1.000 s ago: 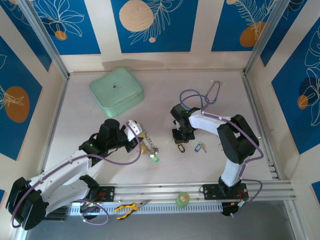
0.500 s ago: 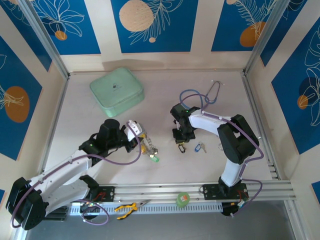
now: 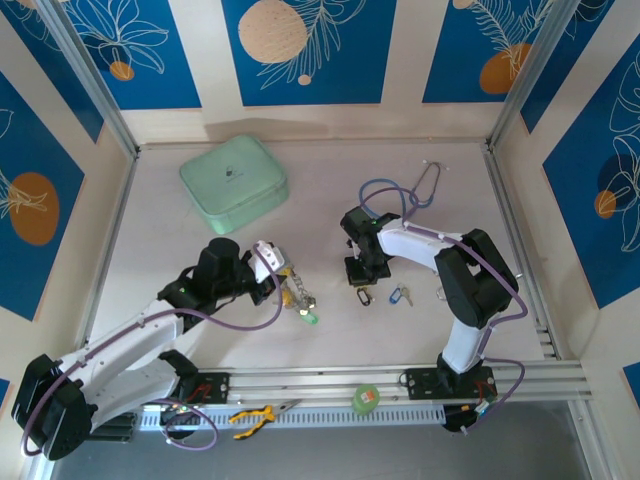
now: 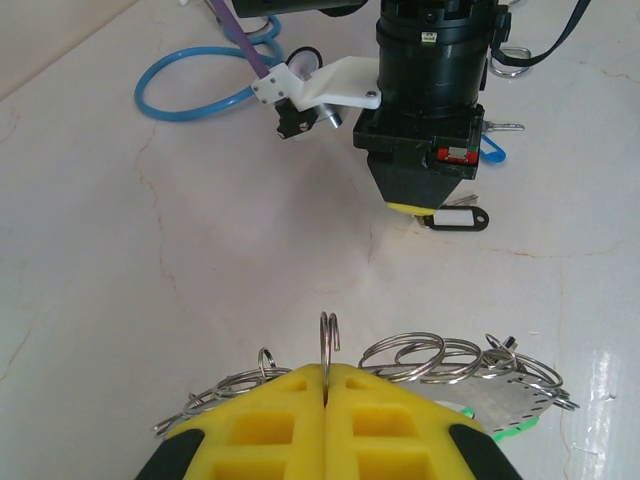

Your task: Put the keys on the keyring

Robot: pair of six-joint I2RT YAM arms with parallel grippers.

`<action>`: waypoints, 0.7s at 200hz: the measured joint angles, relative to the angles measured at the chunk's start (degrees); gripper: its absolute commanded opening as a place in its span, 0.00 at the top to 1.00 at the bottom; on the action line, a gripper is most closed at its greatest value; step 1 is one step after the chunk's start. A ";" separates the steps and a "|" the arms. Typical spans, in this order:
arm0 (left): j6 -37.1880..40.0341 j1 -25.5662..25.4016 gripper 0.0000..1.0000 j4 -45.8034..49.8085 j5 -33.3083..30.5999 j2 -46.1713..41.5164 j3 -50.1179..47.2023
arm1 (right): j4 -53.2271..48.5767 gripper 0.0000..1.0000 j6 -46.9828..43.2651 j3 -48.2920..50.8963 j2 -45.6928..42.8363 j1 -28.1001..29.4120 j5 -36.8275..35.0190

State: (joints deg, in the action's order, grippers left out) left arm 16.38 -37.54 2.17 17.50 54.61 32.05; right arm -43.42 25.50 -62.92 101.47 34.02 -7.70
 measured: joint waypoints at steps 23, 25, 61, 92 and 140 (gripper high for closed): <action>0.00 0.00 1.00 0.07 0.00 0.00 0.00 | -0.66 1.00 -0.09 0.00 -1.27 0.17 -0.13; -0.02 0.00 1.00 0.09 0.00 0.00 0.00 | -0.63 1.00 -0.20 0.00 -1.57 0.24 -0.22; -1.16 0.00 1.00 0.66 0.50 0.00 0.00 | 3.21 1.00 -2.75 1.29 -11.58 1.44 0.28; -2.69 0.00 1.00 1.62 1.40 0.00 0.00 | 11.02 1.00 -7.30 6.01 -22.45 1.66 3.78; -4.70 0.00 1.00 2.10 4.22 0.72 0.02 | 19.56 1.00 -14.23 8.46 -26.95 2.23 11.89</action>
State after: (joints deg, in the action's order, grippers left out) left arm 11.68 -37.54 4.27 21.71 55.33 32.08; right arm -23.86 11.27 -54.46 74.52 36.25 4.19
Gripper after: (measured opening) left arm 0.040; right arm 0.054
